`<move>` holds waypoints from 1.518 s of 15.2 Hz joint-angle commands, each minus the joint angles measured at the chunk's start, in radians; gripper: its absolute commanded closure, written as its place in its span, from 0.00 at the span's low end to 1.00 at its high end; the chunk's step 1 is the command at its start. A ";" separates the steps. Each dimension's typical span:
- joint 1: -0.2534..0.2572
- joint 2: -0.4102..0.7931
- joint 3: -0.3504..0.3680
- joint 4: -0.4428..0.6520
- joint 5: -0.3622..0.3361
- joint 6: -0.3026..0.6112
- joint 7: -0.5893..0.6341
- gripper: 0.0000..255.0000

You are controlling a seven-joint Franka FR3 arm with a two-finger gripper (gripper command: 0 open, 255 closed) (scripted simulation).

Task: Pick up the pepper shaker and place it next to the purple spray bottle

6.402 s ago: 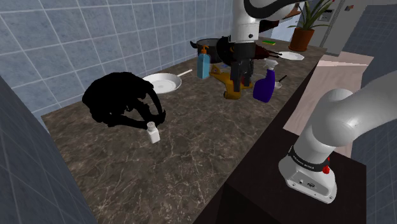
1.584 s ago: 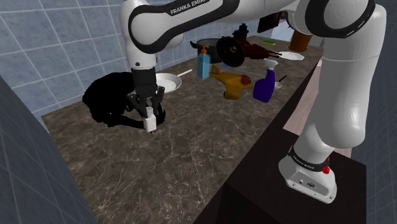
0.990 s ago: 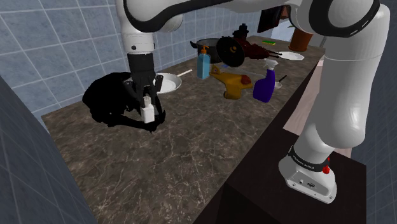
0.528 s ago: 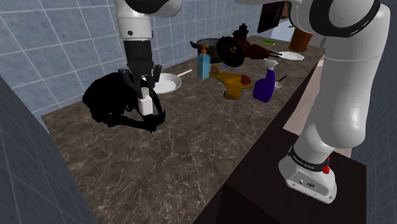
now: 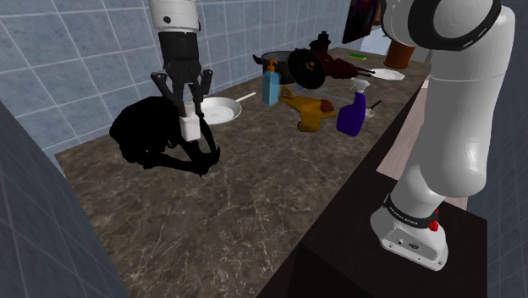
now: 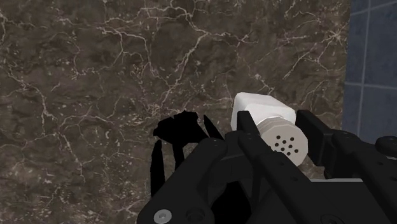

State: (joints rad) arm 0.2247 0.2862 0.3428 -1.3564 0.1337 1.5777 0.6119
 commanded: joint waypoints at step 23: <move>-0.109 -0.198 -0.036 -0.015 0.063 -0.199 -0.100 1.00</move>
State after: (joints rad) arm 0.1367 0.1362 0.3172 -1.3111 0.1829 1.3707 0.5422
